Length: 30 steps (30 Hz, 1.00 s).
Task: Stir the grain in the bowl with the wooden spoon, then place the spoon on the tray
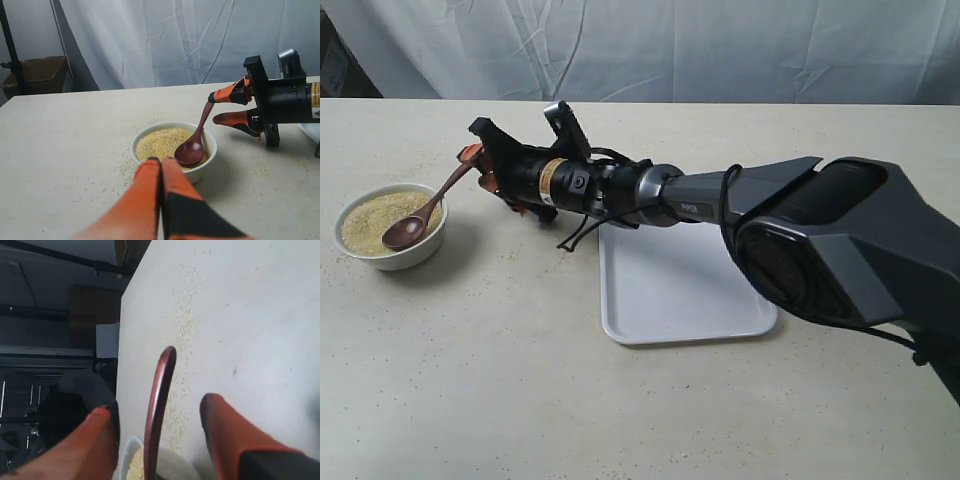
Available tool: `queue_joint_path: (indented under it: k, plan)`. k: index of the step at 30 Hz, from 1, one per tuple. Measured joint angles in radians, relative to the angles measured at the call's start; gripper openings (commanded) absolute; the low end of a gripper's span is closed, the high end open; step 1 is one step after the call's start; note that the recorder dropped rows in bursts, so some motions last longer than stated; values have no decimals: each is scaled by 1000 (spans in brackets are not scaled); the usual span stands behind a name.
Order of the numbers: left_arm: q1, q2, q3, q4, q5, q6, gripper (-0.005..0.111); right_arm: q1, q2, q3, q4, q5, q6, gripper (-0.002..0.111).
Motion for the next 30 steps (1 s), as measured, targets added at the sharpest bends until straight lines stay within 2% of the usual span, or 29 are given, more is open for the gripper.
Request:
queue_joint_path:
  k: [7, 10, 13, 22, 26, 30]
  plan:
    - [0, 0, 0, 0, 0, 0, 0, 5, 55, -100, 0, 3, 27, 37]
    - [0, 0, 0, 0, 0, 0, 0, 5, 60, -111, 0, 8, 29, 22]
    - [0, 0, 0, 0, 0, 0, 0, 5, 60, -111, 0, 24, 31, 1]
    - [0, 0, 0, 0, 0, 0, 0, 8, 60, -118, 41, 15, 8, -1]
    - [0, 0, 0, 0, 0, 0, 0, 9, 51, -118, 141, -38, -151, -1]
    - [0, 0, 0, 0, 0, 0, 0, 9, 14, -118, 211, -176, -385, -1]
